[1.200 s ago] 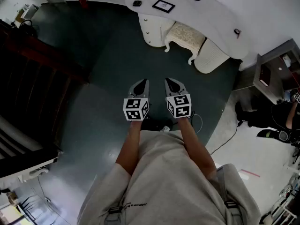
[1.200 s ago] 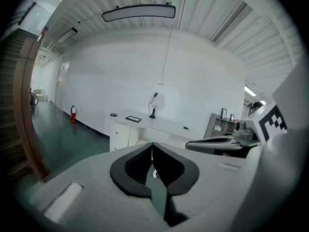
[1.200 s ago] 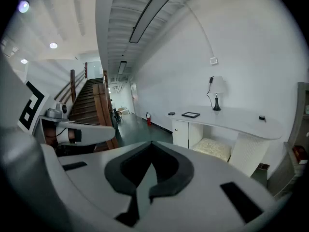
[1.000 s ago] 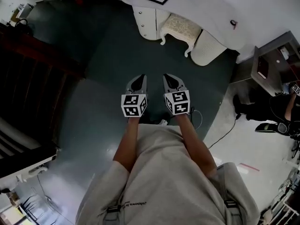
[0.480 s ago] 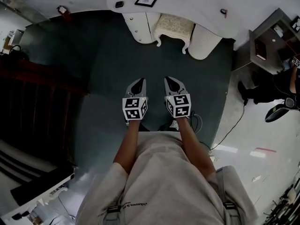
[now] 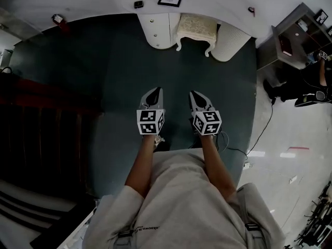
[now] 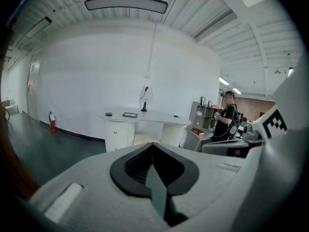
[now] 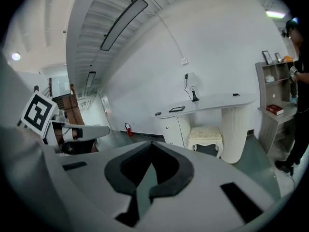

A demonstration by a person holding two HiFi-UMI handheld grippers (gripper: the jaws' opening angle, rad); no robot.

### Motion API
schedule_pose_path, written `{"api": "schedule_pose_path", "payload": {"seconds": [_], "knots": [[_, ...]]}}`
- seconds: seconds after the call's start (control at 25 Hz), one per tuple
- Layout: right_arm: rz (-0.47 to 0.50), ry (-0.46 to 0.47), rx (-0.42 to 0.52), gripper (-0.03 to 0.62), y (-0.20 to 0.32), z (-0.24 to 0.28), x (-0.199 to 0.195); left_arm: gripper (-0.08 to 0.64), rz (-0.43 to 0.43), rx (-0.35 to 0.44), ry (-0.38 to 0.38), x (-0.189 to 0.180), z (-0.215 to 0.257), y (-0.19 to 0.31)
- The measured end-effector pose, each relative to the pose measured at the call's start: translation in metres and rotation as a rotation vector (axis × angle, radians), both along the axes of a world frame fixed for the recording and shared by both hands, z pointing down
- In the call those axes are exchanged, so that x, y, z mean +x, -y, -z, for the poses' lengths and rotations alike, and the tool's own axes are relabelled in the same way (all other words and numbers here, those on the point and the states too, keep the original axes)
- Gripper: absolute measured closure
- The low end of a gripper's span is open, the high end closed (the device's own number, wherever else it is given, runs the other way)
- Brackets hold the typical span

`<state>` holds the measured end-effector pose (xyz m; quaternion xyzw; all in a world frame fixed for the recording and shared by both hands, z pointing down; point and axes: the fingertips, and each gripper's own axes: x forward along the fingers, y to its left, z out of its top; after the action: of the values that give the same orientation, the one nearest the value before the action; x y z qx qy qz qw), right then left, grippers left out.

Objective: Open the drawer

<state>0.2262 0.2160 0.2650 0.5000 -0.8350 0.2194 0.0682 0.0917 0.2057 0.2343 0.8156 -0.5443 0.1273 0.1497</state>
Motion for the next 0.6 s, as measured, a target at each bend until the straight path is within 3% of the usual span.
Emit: {"api": "schedule_pose_path", "payload": {"seconds": [0.16, 0.28, 0.6], "knots": [[-0.022, -0.07, -0.003, 0.577, -0.009, -0.005, -0.048, 0.549, -0.009, -0.001, -0.013, -0.057, -0.001, 0.007], [-0.045, -0.064, 0.015, 0.577, -0.014, 0.006, -0.072, 0.549, -0.017, 0.002, -0.031, -0.086, 0.002, 0.003], [-0.071, -0.045, 0.041, 0.577, -0.006, 0.022, -0.102, 0.549, -0.067, 0.015, -0.085, -0.11, 0.005, -0.003]]}}
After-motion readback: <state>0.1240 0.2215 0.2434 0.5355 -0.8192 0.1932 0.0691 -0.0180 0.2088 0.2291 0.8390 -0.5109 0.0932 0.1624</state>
